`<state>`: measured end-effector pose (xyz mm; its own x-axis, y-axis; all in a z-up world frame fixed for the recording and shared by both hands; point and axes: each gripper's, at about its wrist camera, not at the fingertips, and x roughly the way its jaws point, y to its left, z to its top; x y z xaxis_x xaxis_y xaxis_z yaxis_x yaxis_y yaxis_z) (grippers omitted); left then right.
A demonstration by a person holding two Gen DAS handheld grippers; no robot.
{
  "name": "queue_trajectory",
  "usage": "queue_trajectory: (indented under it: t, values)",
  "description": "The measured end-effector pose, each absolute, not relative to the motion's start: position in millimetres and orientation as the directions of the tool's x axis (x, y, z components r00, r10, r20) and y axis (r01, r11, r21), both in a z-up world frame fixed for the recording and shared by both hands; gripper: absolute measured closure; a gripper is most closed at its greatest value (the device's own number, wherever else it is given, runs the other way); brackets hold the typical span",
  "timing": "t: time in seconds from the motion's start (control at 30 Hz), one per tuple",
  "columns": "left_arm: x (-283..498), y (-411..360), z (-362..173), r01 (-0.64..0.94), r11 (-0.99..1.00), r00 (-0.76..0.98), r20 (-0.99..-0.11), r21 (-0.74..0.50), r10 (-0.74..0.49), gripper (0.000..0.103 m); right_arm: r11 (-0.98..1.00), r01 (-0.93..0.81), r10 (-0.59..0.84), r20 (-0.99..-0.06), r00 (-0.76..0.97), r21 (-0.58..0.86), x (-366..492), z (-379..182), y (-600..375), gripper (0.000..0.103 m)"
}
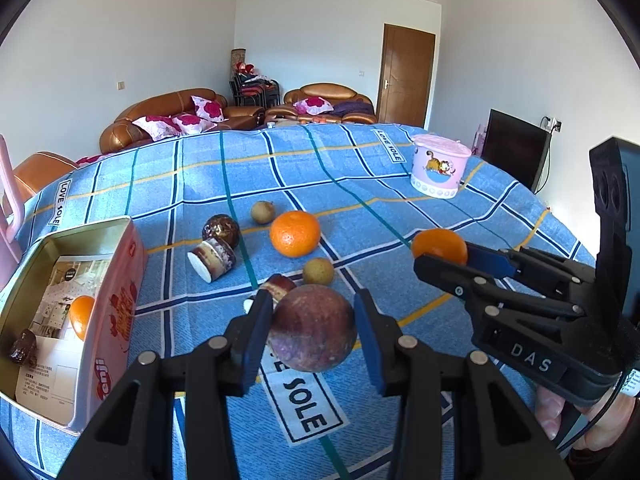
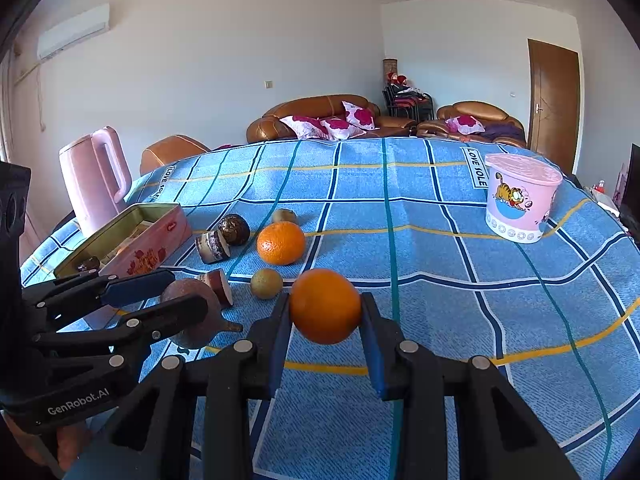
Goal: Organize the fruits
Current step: 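Close the left gripper around the large purple-brown fruit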
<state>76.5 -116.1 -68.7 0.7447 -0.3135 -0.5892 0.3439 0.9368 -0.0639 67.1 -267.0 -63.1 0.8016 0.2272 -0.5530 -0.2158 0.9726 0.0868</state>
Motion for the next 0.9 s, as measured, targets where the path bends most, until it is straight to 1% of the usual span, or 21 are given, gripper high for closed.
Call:
queue_trajectory:
  t: [0.9]
  values:
    - [60.7,-109.8,-58.0,0.310,0.950,0.815,-0.503,-0.038,-0.286,0.059,0.972,-0.227,0.226,-0.482,0.846,0.058,53.3,-55.8,-264.3,0.068]
